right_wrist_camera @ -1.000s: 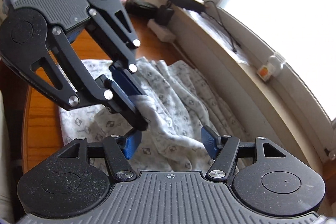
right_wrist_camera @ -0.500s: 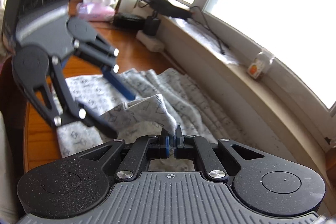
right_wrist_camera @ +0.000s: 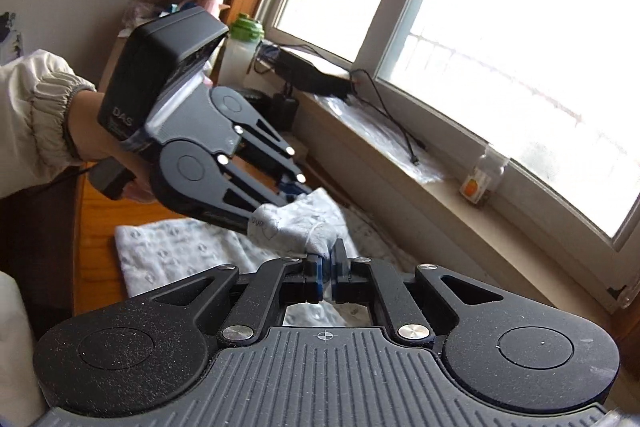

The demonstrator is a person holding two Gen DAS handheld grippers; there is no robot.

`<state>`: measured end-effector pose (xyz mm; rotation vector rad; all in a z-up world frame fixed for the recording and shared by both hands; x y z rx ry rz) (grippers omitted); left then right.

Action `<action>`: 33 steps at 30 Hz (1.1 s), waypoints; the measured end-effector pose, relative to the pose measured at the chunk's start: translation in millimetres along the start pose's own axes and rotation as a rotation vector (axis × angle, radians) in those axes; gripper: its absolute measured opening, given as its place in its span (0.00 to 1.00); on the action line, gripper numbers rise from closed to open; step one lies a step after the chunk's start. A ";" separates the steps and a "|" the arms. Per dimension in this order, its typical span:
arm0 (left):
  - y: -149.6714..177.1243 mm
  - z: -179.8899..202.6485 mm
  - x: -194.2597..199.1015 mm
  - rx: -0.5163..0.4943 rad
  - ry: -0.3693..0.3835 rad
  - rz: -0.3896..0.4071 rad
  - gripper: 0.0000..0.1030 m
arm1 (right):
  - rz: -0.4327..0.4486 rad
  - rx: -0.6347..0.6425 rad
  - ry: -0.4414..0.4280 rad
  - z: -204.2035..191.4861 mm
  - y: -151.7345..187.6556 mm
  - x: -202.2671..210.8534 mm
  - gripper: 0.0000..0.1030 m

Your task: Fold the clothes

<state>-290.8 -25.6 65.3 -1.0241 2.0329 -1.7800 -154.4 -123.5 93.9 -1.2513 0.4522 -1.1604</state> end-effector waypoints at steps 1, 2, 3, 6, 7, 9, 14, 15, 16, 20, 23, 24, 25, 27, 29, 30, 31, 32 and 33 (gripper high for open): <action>3.0 -5.0 3.1 0.000 -0.013 -0.005 0.10 | -0.002 -0.020 -0.015 -7.1 -0.2 -3.6 0.04; 9.0 -9.8 5.5 0.002 -0.022 -0.018 0.17 | -0.014 -0.039 -0.030 -15.1 2.7 -9.1 0.04; 20.5 -14.9 6.7 0.010 -0.029 -0.047 0.27 | -0.040 -0.058 -0.044 -24.2 9.8 -17.1 0.04; 60.5 -29.5 8.4 0.040 -0.047 -0.157 0.47 | -0.116 -0.112 -0.085 -51.5 30.7 -40.7 0.05; 70.9 -33.5 9.3 0.044 -0.059 -0.184 0.47 | -0.135 -0.126 -0.097 -59.0 37.0 -46.9 0.07; 83.2 -41.7 11.9 0.053 -0.095 -0.208 0.48 | -0.156 -0.140 -0.117 -67.7 46.0 -54.3 0.07; 73.6 -62.5 22.4 0.171 -0.138 -0.174 0.52 | -0.149 -0.164 -0.137 -69.1 45.9 -58.4 0.12; 70.2 -64.9 23.1 0.198 -0.138 -0.165 0.55 | -0.139 -0.165 -0.139 -69.1 44.3 -57.1 0.12; 67.1 -66.6 22.9 0.226 -0.133 -0.155 0.55 | -0.131 -0.170 -0.144 -69.5 42.7 -55.9 0.12; 63.3 -62.7 19.6 0.324 -0.078 -0.143 0.60 | -0.125 -0.164 -0.181 -77.5 41.8 -52.9 0.12; 68.1 -50.1 11.7 0.314 -0.043 -0.175 0.62 | -0.138 -0.134 -0.183 -81.1 48.7 -51.9 0.14; 70.0 -46.1 9.2 0.305 -0.036 -0.181 0.62 | -0.137 -0.128 -0.175 -80.2 50.7 -49.9 0.17; 71.9 -42.1 6.6 0.296 -0.030 -0.187 0.62 | -0.136 -0.123 -0.165 -78.3 53.0 -48.0 0.26; 73.0 -37.9 4.7 0.286 -0.020 -0.186 0.56 | -0.136 -0.117 -0.146 -73.0 58.3 -45.2 0.38; 73.0 -35.0 3.9 0.279 -0.012 -0.181 0.45 | -0.134 -0.123 -0.154 -70.6 63.4 -44.1 0.38; 72.8 -33.7 3.6 0.275 -0.007 -0.179 0.40 | -0.131 -0.124 -0.157 -70.2 65.2 -44.7 0.38; 72.4 -32.5 3.2 0.267 -0.003 -0.179 0.38 | -0.128 -0.122 -0.151 -70.3 66.2 -46.4 0.38; 72.0 -31.0 2.7 0.255 -0.003 -0.181 0.36 | -0.125 -0.119 -0.145 -70.4 67.2 -48.2 0.38; 71.6 -29.3 2.0 0.240 -0.004 -0.184 0.35 | -0.122 -0.123 -0.142 -70.2 67.7 -49.8 0.38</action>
Point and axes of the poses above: each gripper's, at about its wrist camera, not at the fingertips, and x roughly against the way its jaws point, z to its right, y to its underside, the point moved 5 cm from there along -x, roughly the way its jaws point, and after that the axes turned 8 degrees about z, right-handed, at the moved point
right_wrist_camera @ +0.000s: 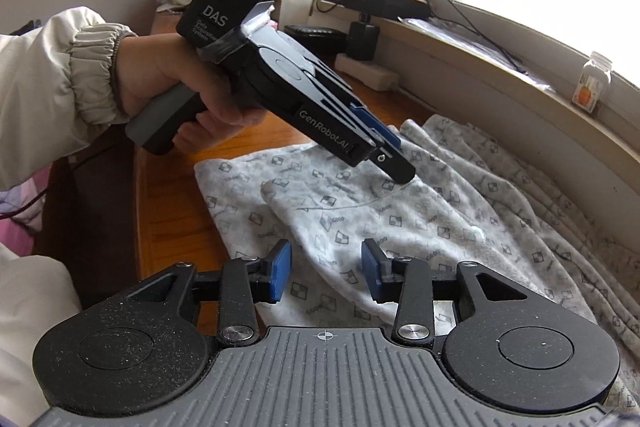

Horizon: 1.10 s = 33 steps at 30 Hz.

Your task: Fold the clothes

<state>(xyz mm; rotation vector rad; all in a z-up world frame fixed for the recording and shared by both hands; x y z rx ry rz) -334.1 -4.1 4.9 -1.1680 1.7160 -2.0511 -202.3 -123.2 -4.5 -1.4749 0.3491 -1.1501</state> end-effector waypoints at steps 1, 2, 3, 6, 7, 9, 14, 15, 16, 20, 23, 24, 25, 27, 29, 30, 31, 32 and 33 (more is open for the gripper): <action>-0.3 1.8 -0.5 -0.014 -0.001 0.000 0.35 | 0.003 -0.011 -0.004 0.8 -0.3 -1.3 0.35; -0.6 3.8 -0.9 -0.027 0.000 0.000 0.33 | 0.006 -0.022 -0.008 1.6 -0.7 -2.6 0.19; -1.0 5.7 -1.3 -0.041 0.001 0.001 0.24 | 0.008 -0.033 -0.011 2.4 -1.0 -3.9 0.09; -4.3 9.7 2.8 -0.075 -0.014 0.022 0.16 | 0.045 -0.059 -0.020 2.5 -5.8 -1.1 0.02; -6.4 9.4 6.1 -0.072 -0.011 0.024 0.16 | 0.070 -0.068 -0.026 1.4 -10.0 3.3 0.02; -13.0 8.7 17.4 -0.061 -0.008 0.049 0.15 | 0.108 -0.081 -0.032 -1.9 -17.7 9.9 0.02; -23.9 1.5 40.8 -0.011 -0.012 0.071 0.15 | 0.103 -0.096 -0.094 -16.1 -24.1 12.1 0.07; -20.0 -0.7 37.4 -0.010 -0.025 0.043 0.15 | 0.091 -0.095 -0.092 -16.5 -21.0 11.0 0.09; -15.6 -2.9 33.6 -0.016 -0.048 0.020 0.15 | 0.084 -0.095 -0.082 -14.8 -17.1 11.5 0.14; -8.4 -8.8 22.6 0.005 -0.079 0.004 0.27 | 0.078 -0.116 -0.025 4.9 -2.2 28.9 0.32; -19.3 4.6 14.8 -0.014 -0.068 0.027 0.37 | 0.081 -0.132 0.048 30.1 9.2 59.5 0.36; -24.6 12.9 10.2 -0.025 -0.051 0.033 0.39 | 0.078 -0.135 0.078 39.5 14.0 71.4 0.37; -30.0 22.0 4.8 -0.036 -0.031 0.038 0.41 | 0.073 -0.139 0.112 50.0 19.8 84.9 0.41; -41.2 44.7 -6.2 -0.064 0.016 0.044 0.44 | 0.060 -0.151 0.184 72.5 32.3 113.9 0.43; -50.9 68.2 -17.6 -0.093 0.068 0.048 0.45 | 0.036 -0.159 0.258 94.9 46.8 143.1 0.43; -55.7 81.2 -24.1 -0.109 0.097 0.047 0.47 | 0.019 -0.159 0.296 105.7 55.1 157.4 0.43; -59.6 94.7 -30.9 -0.126 0.125 0.047 0.48 | 0.002 -0.159 0.334 116.5 63.4 171.7 0.43; -62.9 108.0 -38.3 -0.142 0.153 0.045 0.50 | -0.016 -0.164 0.365 126.5 71.7 184.6 0.43; -65.7 121.0 -46.2 -0.158 0.181 0.043 0.52 | -0.036 -0.173 0.388 135.3 79.8 195.3 0.43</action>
Point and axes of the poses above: each gripper's, at about its wrist camera, not at the fingertips, and x roughly against the way its jaws point, z to its right, y to its underside, the point moved 5 cm from there along -x, roughly the way its jaws point, and after that the axes turned 8 degrees about z, right-handed, at the moved point
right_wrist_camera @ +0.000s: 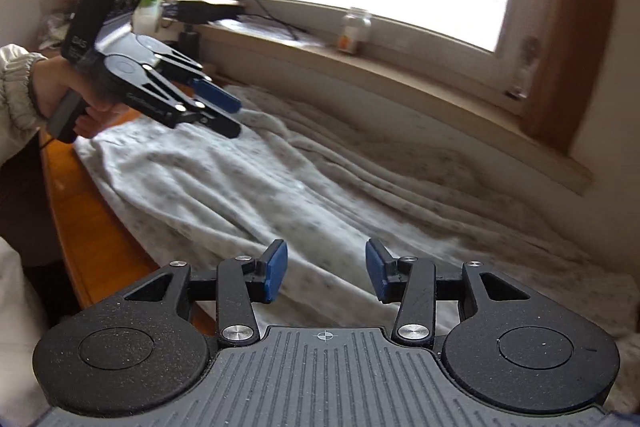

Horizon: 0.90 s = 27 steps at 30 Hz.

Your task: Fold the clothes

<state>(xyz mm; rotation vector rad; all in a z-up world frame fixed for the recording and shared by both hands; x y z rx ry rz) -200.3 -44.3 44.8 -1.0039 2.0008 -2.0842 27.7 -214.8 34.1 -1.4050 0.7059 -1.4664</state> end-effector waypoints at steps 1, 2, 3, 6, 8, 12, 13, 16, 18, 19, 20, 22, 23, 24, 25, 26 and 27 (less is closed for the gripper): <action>-4.3 10.8 -10.2 -0.015 0.028 -0.001 0.52 | -0.019 -0.006 0.025 13.4 6.5 6.2 0.44; -8.3 19.8 -20.5 -0.025 0.056 -0.005 0.52 | -0.038 -0.012 0.049 26.9 13.0 12.4 0.44; -11.8 27.9 -30.8 -0.028 0.084 -0.013 0.52 | -0.058 -0.019 0.074 40.3 19.6 18.6 0.44; -16.5 52.2 -59.5 -0.029 0.157 -0.042 0.52 | -0.092 -0.046 0.111 68.7 33.5 28.1 0.44; -17.0 66.0 -73.6 -0.026 0.205 -0.057 0.47 | -0.106 -0.064 0.105 77.9 37.9 28.7 0.47; -15.2 85.4 -89.8 -0.038 0.260 -0.084 0.43 | -0.151 -0.032 0.088 82.4 44.2 22.3 0.50; -14.1 88.0 -92.7 -0.040 0.269 -0.094 0.43 | -0.171 -0.017 0.079 81.2 45.0 18.9 0.50; -11.6 93.5 -102.7 -0.041 0.294 -0.128 0.43 | -0.211 -0.008 0.038 78.7 45.7 12.5 0.49; -10.5 96.8 -107.7 -0.043 0.311 -0.145 0.43 | -0.238 0.005 0.006 72.5 46.1 12.3 0.38; -10.5 98.3 -107.5 -0.046 0.320 -0.143 0.43 | -0.241 0.014 -0.001 68.8 46.6 15.3 0.23; -10.6 99.8 -107.2 -0.049 0.328 -0.142 0.42 | -0.233 0.028 0.004 65.9 47.2 19.9 0.16; -10.9 103.1 -102.9 -0.066 0.337 -0.126 0.31 | -0.219 0.044 0.010 60.5 49.0 30.1 0.07; -11.2 104.6 -99.9 -0.071 0.343 -0.118 0.23 | -0.214 0.042 0.009 58.7 50.8 36.5 0.06; -11.6 105.7 -96.5 -0.070 0.350 -0.112 0.16 | -0.207 0.049 0.019 57.0 52.6 43.1 0.04; -12.3 107.0 -93.1 -0.067 0.356 -0.104 0.15 | -0.207 0.053 0.025 54.6 55.1 49.6 0.03; -13.4 108.5 -89.5 -0.063 0.361 -0.096 0.13 | -0.214 0.056 0.030 51.4 58.7 56.1 0.02; -14.1 110.0 -86.3 -0.061 0.364 -0.089 0.13 | -0.217 0.062 0.037 48.1 62.4 63.0 0.02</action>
Point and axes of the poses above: each gripper's, at about its wrist camera, not at the fingertips, and x roughly against the way its jaws point, z to its right, y to its underside, the point moved 5 cm from there along -x, roughly the way its jaws point, and after that the axes turned 8 degrees about z, right-handed, at the moved point
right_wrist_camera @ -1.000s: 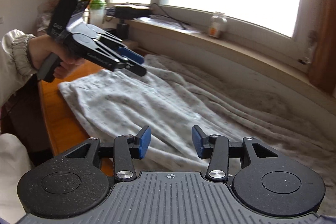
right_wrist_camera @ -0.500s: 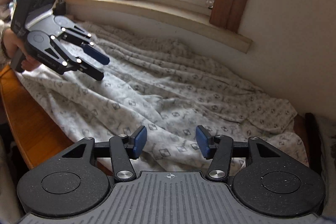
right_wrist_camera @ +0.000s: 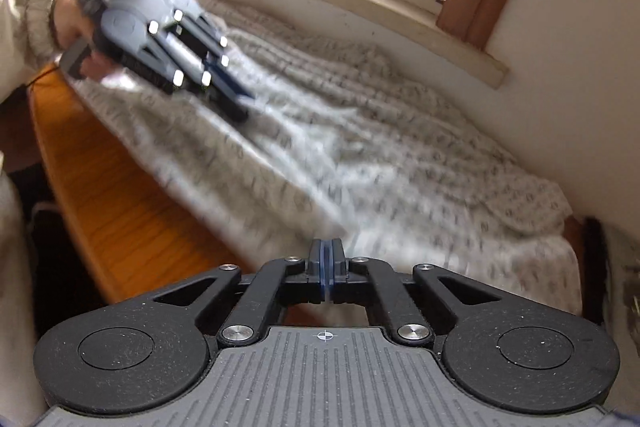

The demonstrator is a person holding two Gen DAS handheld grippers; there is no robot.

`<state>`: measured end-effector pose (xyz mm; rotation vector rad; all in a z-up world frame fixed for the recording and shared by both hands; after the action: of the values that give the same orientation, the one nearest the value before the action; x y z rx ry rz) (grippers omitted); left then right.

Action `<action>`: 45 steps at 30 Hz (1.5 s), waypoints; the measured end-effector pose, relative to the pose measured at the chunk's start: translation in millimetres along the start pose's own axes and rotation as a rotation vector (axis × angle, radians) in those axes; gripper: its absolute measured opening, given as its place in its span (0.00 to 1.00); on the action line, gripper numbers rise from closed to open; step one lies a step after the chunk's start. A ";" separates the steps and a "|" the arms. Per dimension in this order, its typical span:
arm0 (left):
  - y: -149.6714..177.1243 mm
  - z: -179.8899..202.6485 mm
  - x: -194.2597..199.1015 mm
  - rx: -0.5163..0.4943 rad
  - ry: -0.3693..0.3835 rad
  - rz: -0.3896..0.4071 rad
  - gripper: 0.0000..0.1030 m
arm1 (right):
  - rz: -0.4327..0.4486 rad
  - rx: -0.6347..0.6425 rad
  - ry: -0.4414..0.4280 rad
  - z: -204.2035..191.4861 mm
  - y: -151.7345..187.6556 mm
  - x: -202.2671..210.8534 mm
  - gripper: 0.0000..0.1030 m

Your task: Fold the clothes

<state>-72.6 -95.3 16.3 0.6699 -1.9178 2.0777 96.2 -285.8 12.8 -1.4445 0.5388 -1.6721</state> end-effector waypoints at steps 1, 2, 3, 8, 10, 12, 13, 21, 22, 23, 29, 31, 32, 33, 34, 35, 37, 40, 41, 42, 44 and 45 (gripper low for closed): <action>-0.3 2.8 2.0 -0.002 0.004 0.002 0.13 | -0.006 0.001 0.001 -3.4 5.5 5.6 0.02; -0.3 6.1 3.9 -0.006 0.013 0.001 0.13 | -0.014 -0.002 0.002 -6.1 11.4 9.2 0.02; 0.1 9.5 5.6 -0.010 0.020 -0.004 0.13 | -0.022 -0.003 0.008 -7.8 17.0 11.6 0.02; 2.3 24.8 10.0 -0.068 0.033 -0.020 0.13 | 0.011 -0.013 0.049 -3.9 15.0 15.5 0.05; 2.6 26.4 9.9 -0.070 0.023 -0.014 0.13 | 0.037 -0.017 0.068 1.7 7.0 12.9 0.17; 2.9 27.1 10.0 -0.064 0.018 -0.008 0.13 | 0.054 -0.022 0.073 7.2 -3.1 4.4 0.36; 3.4 27.8 10.1 -0.061 0.021 -0.008 0.13 | 0.059 -0.027 0.066 9.3 -8.1 -1.3 0.40; 6.4 37.2 10.0 -0.071 0.051 -0.019 0.13 | 0.031 -0.019 0.028 8.2 -22.4 -41.4 0.37; 5.9 37.5 9.8 -0.072 0.051 -0.018 0.13 | 0.036 -0.020 0.029 7.1 -22.3 -40.6 0.31; 5.0 37.4 9.8 -0.073 0.053 -0.016 0.13 | 0.046 -0.025 0.028 6.0 -21.6 -36.7 0.17; -19.6 20.7 7.3 -0.026 0.030 0.044 0.13 | 0.091 -0.049 0.029 -5.7 -11.5 -6.1 0.03; -29.3 10.8 -1.5 -0.004 0.022 0.048 0.13 | 0.083 -0.052 0.029 -12.1 -2.1 1.4 0.03; -33.0 7.7 -8.0 0.009 0.023 0.043 0.13 | 0.072 -0.050 0.025 -16.3 3.8 4.2 0.02; -36.6 4.6 -14.5 0.023 0.024 0.037 0.14 | 0.062 -0.047 0.028 -19.4 8.4 6.7 0.02; -39.5 2.1 -21.9 0.032 0.022 0.028 0.14 | 0.055 -0.044 0.041 -21.0 11.4 8.9 0.02; -41.0 0.8 -30.1 0.032 0.017 0.017 0.16 | 0.053 -0.045 0.052 -21.5 13.6 11.4 0.02; -41.9 -0.9 -44.4 0.032 0.002 0.000 0.18 | 0.063 -0.060 0.070 -19.0 16.0 17.0 0.03; -40.8 -5.5 -60.4 0.043 -0.016 -0.019 0.19 | 0.093 -0.093 0.108 -8.1 13.2 22.8 0.04; -39.9 -7.7 -64.5 0.055 -0.021 -0.023 0.24 | 0.112 -0.107 0.124 -3.1 10.6 24.4 0.07; -39.0 -10.0 -68.2 0.070 -0.023 -0.027 0.30 | 0.131 -0.121 0.139 1.9 8.0 26.1 0.10; -36.3 -15.4 -75.0 0.108 -0.018 -0.036 0.32 | 0.165 -0.147 0.165 12.7 3.0 27.4 0.32; -35.2 -17.5 -77.9 0.129 -0.005 -0.041 0.32 | 0.170 -0.158 0.165 18.7 1.2 23.1 0.38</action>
<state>8.5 -63.8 9.2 0.7355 -1.7689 2.1908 114.7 -301.5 30.1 -1.3363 0.8780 -1.6511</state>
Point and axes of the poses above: each gripper's, at about its wrist camera, not at the fingertips, and x roughly against the way its jaws point, z to its right, y to its underside, the point moved 5 cm from there along -x, roughly the way its jaws point, and after that the axes turned 8 degrees about z, right-handed, at the moved point
